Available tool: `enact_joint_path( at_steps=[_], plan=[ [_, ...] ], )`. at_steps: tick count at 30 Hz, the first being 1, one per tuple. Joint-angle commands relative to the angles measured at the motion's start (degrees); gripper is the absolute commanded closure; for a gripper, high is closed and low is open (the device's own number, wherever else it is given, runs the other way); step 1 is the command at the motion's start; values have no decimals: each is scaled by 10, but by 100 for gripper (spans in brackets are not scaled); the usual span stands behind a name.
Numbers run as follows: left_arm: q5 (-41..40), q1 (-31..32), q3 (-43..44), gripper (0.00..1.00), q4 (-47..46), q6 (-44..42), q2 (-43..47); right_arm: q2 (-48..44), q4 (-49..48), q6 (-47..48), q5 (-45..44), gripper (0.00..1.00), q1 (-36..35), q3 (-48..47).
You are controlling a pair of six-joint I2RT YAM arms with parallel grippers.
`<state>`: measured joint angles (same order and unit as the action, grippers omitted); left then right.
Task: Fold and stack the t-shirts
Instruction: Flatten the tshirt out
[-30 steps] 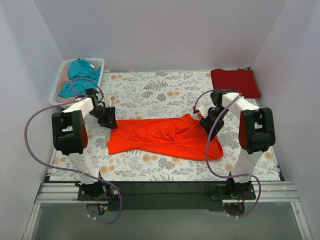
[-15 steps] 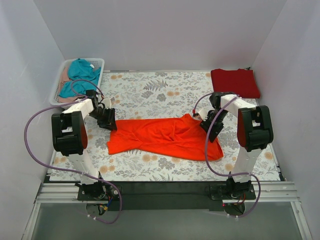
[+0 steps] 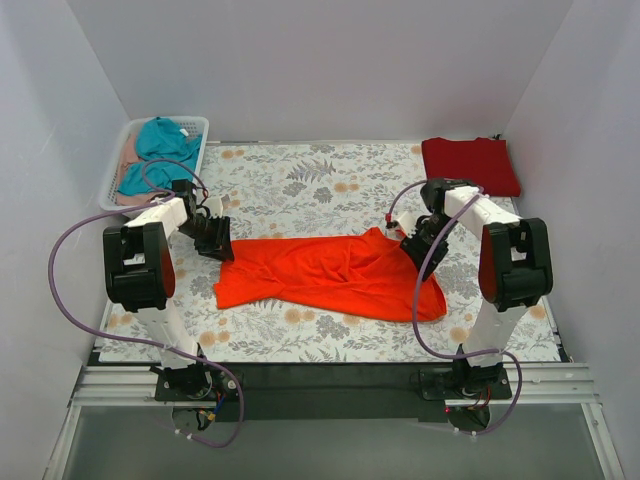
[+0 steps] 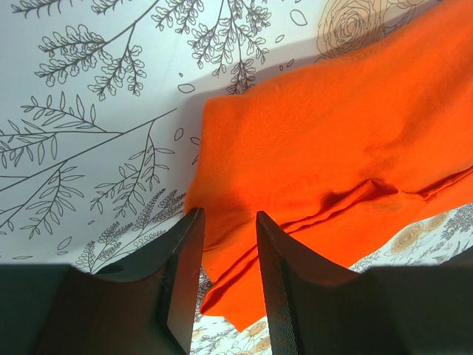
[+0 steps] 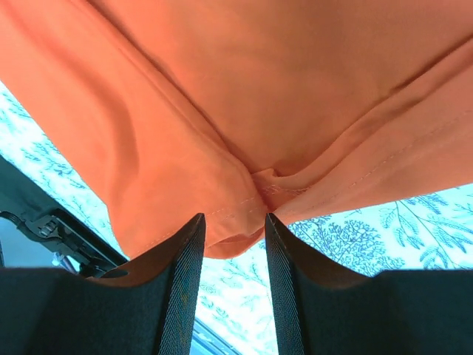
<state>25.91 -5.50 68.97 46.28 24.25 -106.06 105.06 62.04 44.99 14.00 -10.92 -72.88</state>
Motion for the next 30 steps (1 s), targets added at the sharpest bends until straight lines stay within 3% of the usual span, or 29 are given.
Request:
enact_joint_path(
  at_steps=[1, 24, 26, 27, 30],
  plan=[
    [-1, 0, -2, 67, -1, -8, 30, -25, 31, -3, 20, 55, -11, -25],
    [-8, 0, -3, 66, 5, -13, 33, 20, -16, 7, -23, 55, -18, 25],
    [-8, 0, -5, 66, 4, -13, 33, 16, -18, 9, -34, 51, -18, 28],
    [-6, 0, -5, 66, 4, -13, 33, 15, -20, 9, -37, 43, -19, 31],
    [-4, 0, -6, 66, 2, -11, 33, 10, -25, 6, -36, 40, -18, 28]
  ],
)
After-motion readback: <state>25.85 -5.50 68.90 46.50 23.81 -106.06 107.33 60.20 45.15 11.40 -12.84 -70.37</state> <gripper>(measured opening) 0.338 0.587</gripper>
